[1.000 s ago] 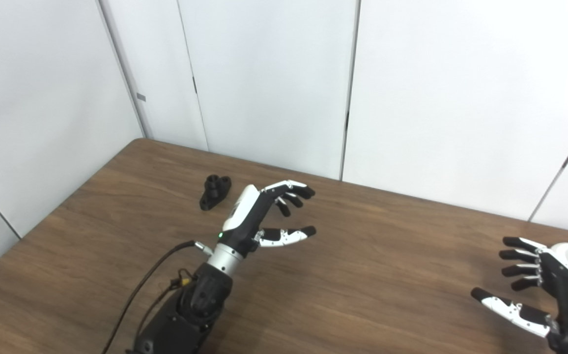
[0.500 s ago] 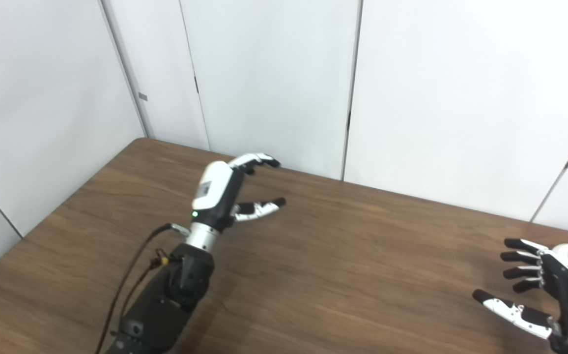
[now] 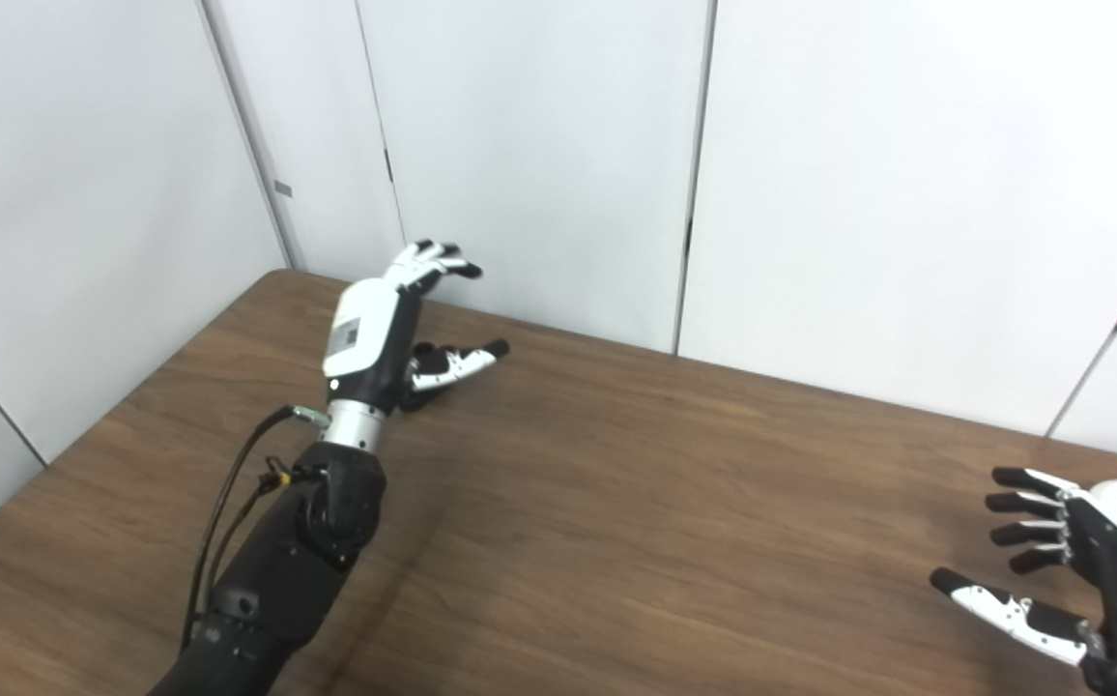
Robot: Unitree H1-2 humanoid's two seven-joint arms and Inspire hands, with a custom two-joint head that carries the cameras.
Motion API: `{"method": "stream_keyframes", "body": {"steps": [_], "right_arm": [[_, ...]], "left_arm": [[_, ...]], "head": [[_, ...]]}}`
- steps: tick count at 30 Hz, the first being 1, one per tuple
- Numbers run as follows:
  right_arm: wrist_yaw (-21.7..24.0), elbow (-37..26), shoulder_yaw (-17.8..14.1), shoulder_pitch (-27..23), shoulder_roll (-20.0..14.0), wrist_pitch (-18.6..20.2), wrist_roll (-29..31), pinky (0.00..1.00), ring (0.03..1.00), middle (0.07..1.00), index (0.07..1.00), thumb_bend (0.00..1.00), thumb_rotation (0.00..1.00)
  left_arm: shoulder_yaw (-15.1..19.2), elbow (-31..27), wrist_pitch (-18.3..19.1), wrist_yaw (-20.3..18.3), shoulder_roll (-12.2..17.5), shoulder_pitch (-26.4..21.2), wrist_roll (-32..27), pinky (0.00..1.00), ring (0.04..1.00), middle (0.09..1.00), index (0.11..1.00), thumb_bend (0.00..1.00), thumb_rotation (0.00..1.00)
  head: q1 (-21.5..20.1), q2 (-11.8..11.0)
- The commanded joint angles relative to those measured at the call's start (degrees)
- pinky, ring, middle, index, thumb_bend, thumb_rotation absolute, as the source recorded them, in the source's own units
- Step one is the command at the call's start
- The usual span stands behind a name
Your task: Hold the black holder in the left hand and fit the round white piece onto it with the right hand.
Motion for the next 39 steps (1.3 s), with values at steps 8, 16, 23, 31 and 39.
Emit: {"method": "stream_keyframes", "body": {"steps": [8,16,23,31,39], "right_arm": [[-0.01,-1.9,-0.44,-2.0,-0.82,-0.73,0.38,0.45,0.569,0.664,0.714,0.61,0.0],[0.09,-1.86,-0.63,-2.03,-1.15,-0.96,0.47,0.44,0.558,0.654,0.711,0.61,0.0],[-0.19,-1.71,-0.55,-2.14,-0.84,-0.85,0.19,0.44,0.559,0.653,0.707,0.61,0.0],[-0.13,-2.11,-0.56,-2.15,-0.91,-0.58,0.05,0.44,0.562,0.659,0.71,0.6,0.0],[-0.02,-3.27,-0.64,-1.89,-0.8,0.68,0.05,0.43,0.559,0.658,0.706,0.6,0.0]], "left_arm": [[-0.5,2.02,6.1,5.96,2.5,-3.37,4.28,0.8,0.928,0.868,0.703,0.86,0.26],[-1.87,2.38,14.61,5.46,3.05,-3.69,6.56,0.75,0.931,0.881,0.707,0.91,0.33],[-2.92,2.38,21.3,4.24,3.26,-3.75,7.41,0.76,0.938,0.895,0.702,0.96,0.36],[-5.65,0.4,31.85,-1.11,3.4,-3.63,10.83,0.87,0.989,0.933,0.739,0.99,0.5],[-4.76,3.15,33.22,-3.79,1.86,-4.52,12.96,0.97,1.0,0.955,0.734,0.98,0.49]], "head": [[-0.14,0.21],[0.06,0.37],[-0.01,0.43],[-0.13,0.66],[-0.17,0.88]]}}
